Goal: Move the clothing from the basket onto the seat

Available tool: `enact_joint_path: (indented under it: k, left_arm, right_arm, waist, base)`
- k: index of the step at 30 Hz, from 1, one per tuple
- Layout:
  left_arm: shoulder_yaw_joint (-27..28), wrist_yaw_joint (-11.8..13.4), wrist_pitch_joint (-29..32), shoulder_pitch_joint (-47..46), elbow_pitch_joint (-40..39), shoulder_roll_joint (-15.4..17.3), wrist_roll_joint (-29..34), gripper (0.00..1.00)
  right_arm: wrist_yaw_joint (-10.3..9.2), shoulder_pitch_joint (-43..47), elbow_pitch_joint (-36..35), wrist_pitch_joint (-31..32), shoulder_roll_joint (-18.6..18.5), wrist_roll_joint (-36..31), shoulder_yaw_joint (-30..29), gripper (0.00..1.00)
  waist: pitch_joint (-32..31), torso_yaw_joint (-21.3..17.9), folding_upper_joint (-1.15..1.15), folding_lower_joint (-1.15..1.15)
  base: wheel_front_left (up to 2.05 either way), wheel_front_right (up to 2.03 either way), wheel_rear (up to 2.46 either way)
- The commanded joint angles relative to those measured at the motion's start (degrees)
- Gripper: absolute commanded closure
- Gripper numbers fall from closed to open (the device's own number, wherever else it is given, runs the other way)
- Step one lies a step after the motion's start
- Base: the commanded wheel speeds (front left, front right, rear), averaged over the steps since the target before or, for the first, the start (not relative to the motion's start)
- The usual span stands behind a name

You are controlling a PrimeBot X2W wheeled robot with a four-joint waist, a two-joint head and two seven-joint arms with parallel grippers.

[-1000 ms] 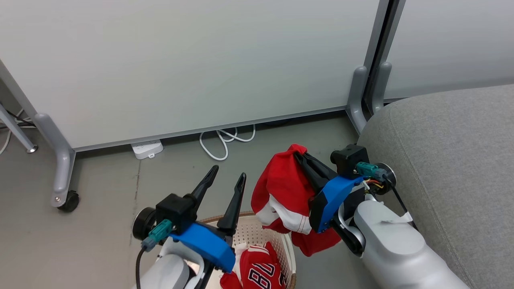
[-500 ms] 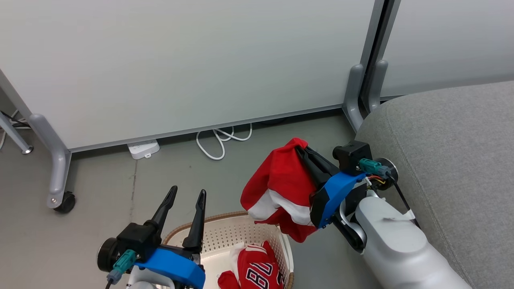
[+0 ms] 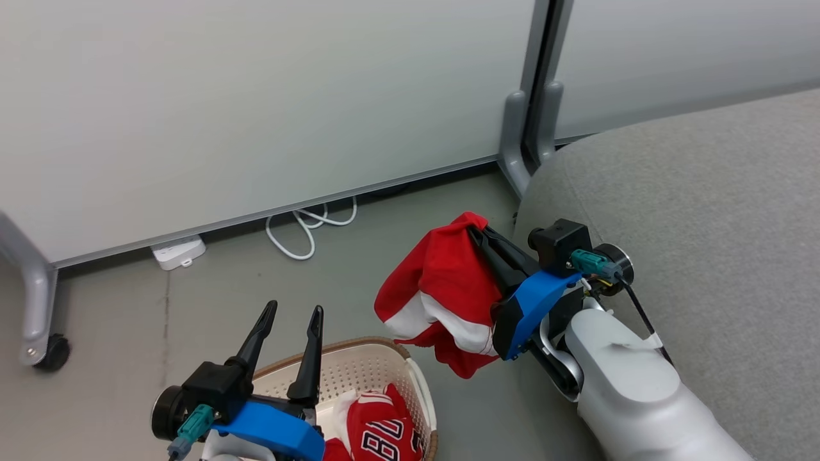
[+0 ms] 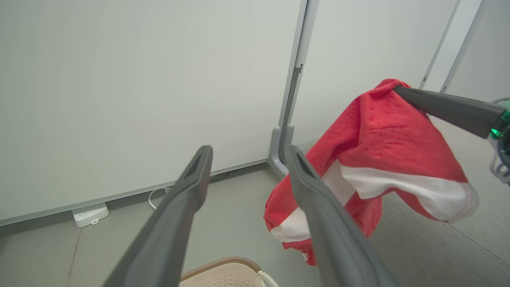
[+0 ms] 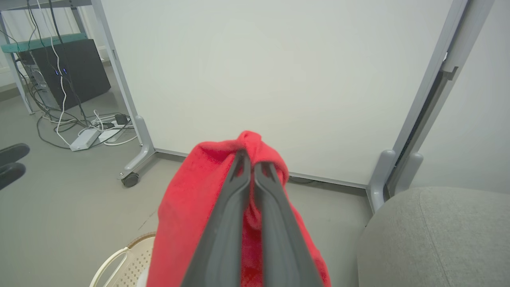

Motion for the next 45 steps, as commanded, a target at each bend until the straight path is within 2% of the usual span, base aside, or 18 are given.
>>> enact_joint_path:
  k: [1, 15, 23, 29, 33, 37, 45]
  left_arm:
    - [0.4, -0.2, -0.2, 0.4, -0.2, -0.2, 0.5, 0.0]
    - [2.0, -0.5, -0.2, -0.5, -1.9, -0.4, 1.9, 0.0]
    - [0.7, -0.6, -0.2, -1.9, -1.7, 0.8, 1.8, 0.0]
    - [-0.6, -0.5, -0.2, -3.2, -1.6, 1.7, 1.6, 0.0]
    - [-0.8, -0.4, -0.2, -3.8, -2.1, 2.3, 1.9, 0.0]
    - [-1.7, -0.4, -0.2, -5.5, -3.0, 3.0, 1.8, 0.0]
    - [-4.7, -0.4, -0.2, -12.0, -5.2, 6.4, 2.3, 0.0]
  right_arm:
    - [0.01, 0.0, -0.4, -0.3, -0.1, -0.5, -0.3, 1.0]
    - [0.01, 0.8, -3.3, 0.4, -0.1, -3.0, -3.1, 1.0]
    - [0.01, 2.1, -5.0, 0.4, -0.1, -3.1, -4.7, 1.0]
    - [0.01, 1.8, -5.5, 0.4, -0.1, -3.8, -6.5, 1.0]
    - [0.01, -2.0, -5.6, 0.3, -0.1, -5.4, -9.3, 1.0]
    - [0.01, -7.6, -4.6, 0.8, -0.4, -8.7, -15.8, 1.0]
    - [0.0, -21.6, -5.4, 3.3, -6.8, -13.1, -32.0, 1.0]
  waist:
    - [0.5, -2.6, 0.0, 0.0]
    - [3.7, -17.8, 0.0, 0.0]
    - [5.5, -22.8, 0.0, 0.0]
    - [7.0, -23.4, 0.0, 0.0]
    - [8.7, -23.4, 0.0, 0.0]
    - [12.0, -21.7, 0.0, 0.0]
    - [21.5, -16.8, 0.0, 0.0]
  base:
    - [0.0, 0.0, 0.0]
    - [0.0, 0.0, 0.0]
    - [0.0, 0.0, 0.0]
    - [0.0, 0.0, 0.0]
    - [0.0, 0.0, 0.0]
    - [0.0, 0.0, 0.0]
    - [0.0, 0.0, 0.0]
